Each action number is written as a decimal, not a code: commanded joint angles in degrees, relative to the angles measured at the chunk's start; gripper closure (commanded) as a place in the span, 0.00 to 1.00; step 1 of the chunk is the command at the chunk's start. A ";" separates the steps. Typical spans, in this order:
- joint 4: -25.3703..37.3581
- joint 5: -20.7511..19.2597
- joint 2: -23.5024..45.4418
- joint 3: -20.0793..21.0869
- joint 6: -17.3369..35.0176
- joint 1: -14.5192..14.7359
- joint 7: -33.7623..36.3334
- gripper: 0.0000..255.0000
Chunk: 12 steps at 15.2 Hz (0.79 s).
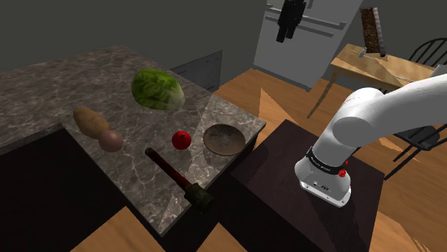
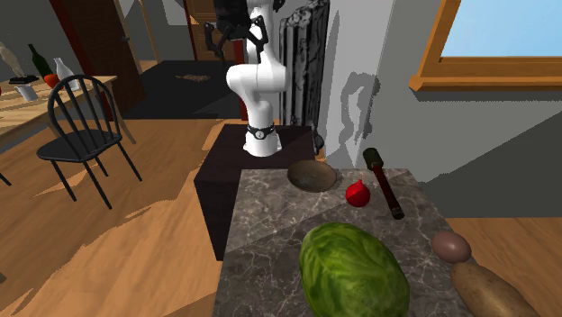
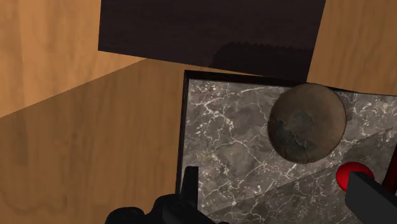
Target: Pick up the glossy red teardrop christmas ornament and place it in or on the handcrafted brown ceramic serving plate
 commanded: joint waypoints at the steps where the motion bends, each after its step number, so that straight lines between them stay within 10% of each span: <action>1: 0.00 0.00 0.00 0.00 0.00 0.00 0.00 0.00; 12: -1.62 5.92 14.72 8.34 11.43 4.30 6.81 0.00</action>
